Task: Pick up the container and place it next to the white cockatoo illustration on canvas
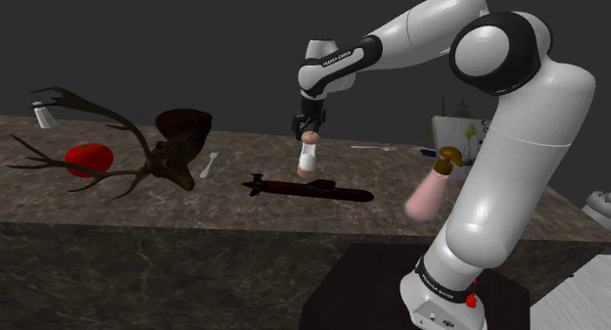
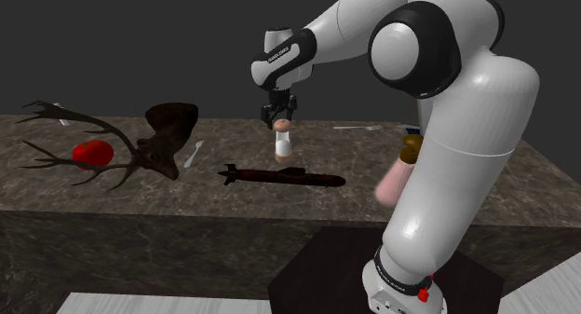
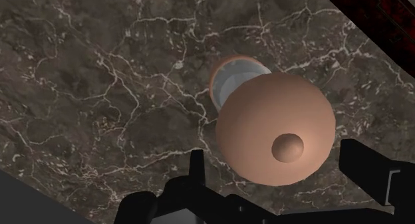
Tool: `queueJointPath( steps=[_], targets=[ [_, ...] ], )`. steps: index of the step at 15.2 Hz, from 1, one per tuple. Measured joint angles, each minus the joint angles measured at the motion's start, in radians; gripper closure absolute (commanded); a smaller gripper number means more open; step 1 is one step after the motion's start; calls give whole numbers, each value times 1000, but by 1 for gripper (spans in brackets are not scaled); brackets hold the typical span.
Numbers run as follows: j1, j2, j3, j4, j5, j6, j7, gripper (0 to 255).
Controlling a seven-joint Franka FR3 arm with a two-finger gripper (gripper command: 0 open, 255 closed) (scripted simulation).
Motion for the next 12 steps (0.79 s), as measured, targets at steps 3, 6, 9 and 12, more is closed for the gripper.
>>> queueJointPath(
  steps=[3, 6, 9, 12],
  targets=[
    [0, 0, 0, 1, 0, 0, 0, 255],
    [0, 0, 0, 1, 0, 0, 0, 255],
    [0, -1, 0, 1, 0, 0, 0, 255],
    [0, -3, 0, 3, -1, -5, 1, 255]
  ],
)
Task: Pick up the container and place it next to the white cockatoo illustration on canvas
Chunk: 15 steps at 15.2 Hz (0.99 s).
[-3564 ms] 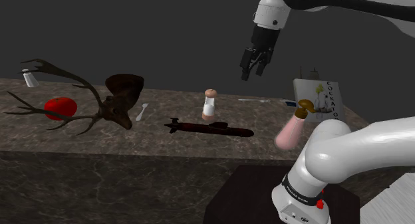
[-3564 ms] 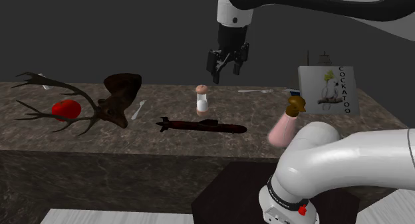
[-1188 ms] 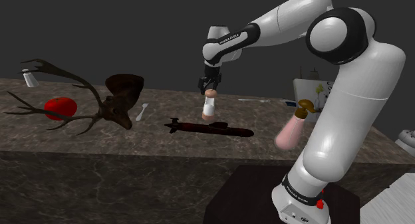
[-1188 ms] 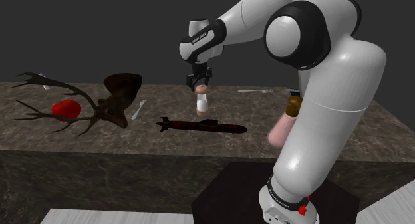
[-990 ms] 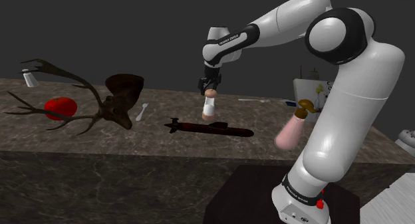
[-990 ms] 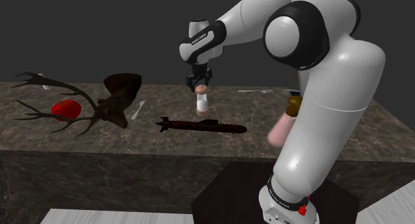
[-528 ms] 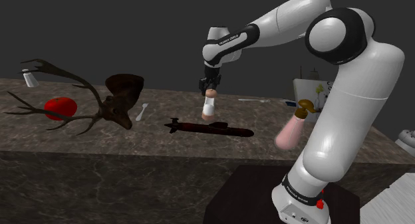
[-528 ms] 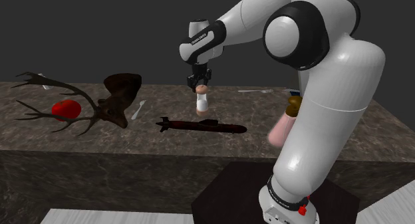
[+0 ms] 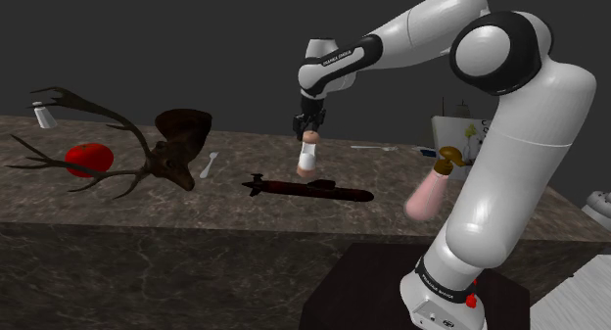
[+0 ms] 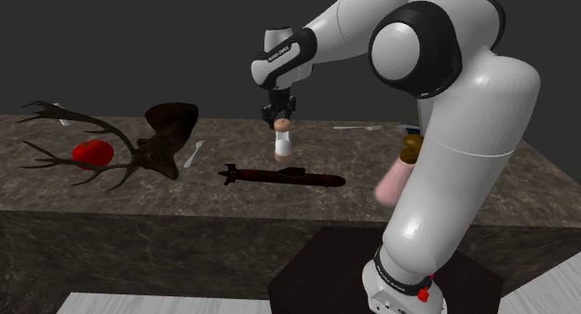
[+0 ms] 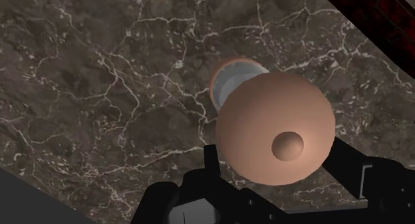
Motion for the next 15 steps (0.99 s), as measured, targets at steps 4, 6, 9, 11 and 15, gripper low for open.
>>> queueJointPath(
  steps=[4, 6, 9, 11, 15],
  targets=[
    [1, -18, 0, 27, -3, -45, 3, 255],
    [1, -29, 0, 41, -5, -70, 4, 255],
    [0, -36, -1, 70, -6, -106, 2, 255],
    [2, -50, 0, 83, -8, -132, 5, 255],
    [2, -62, 0, 122, -10, -183, 7, 255]
  ],
)
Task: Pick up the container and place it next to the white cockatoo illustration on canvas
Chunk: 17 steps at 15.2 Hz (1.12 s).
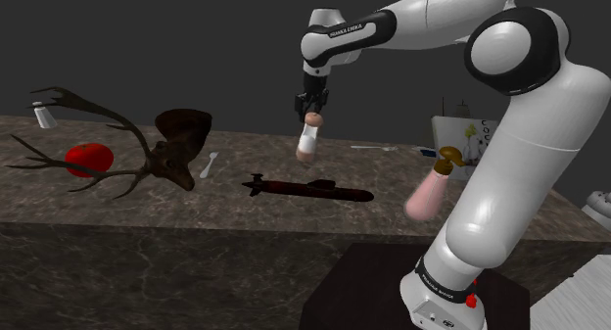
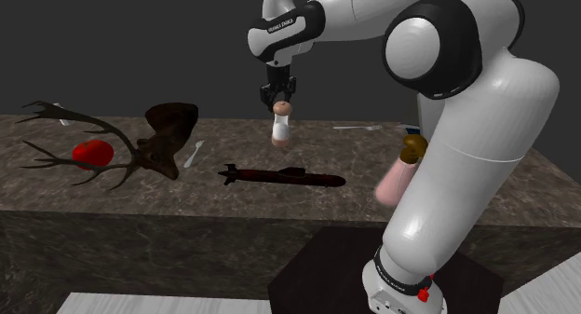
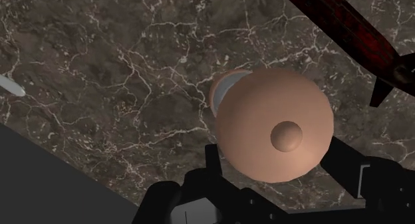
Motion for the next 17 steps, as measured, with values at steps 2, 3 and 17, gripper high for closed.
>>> queueJointPath(
  steps=[2, 3, 17],
  targets=[
    [-1, -4, -1, 23, 0, -27, -1, 255],
    [0, -8, -1, 32, -1, -40, -1, 255],
    [-1, -16, -1, 211, -2, -228, -3, 255]
  ],
)
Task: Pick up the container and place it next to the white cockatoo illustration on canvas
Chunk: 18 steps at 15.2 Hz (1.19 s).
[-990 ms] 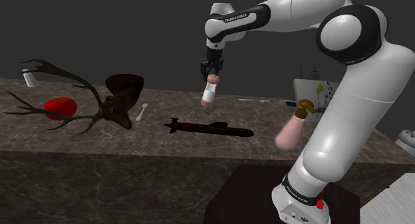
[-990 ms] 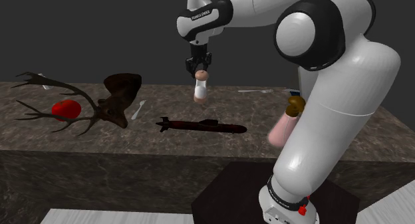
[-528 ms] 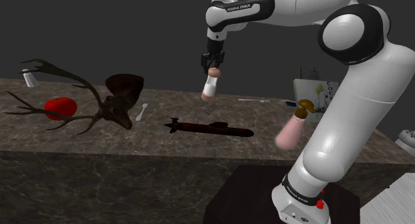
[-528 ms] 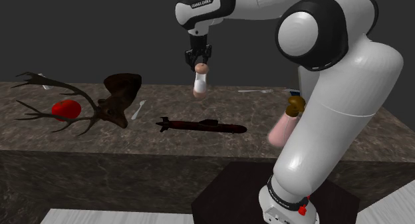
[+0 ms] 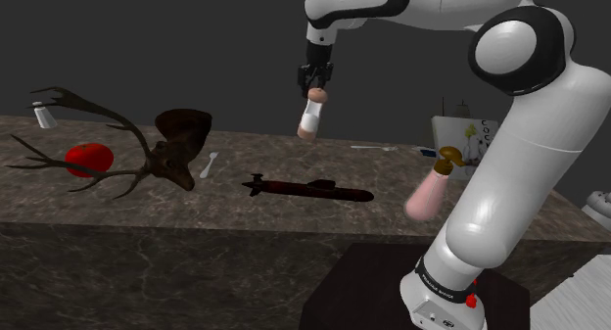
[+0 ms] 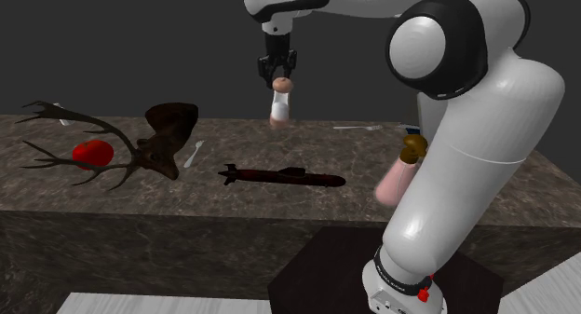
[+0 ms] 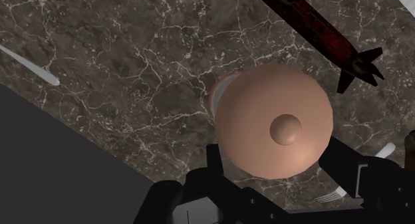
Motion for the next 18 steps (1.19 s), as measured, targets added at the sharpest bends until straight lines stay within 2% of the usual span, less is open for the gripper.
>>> queueJointPath(
  steps=[18],
  targets=[
    [-4, 54, -2, 311, 8, -258, -6, 255]
  ],
)
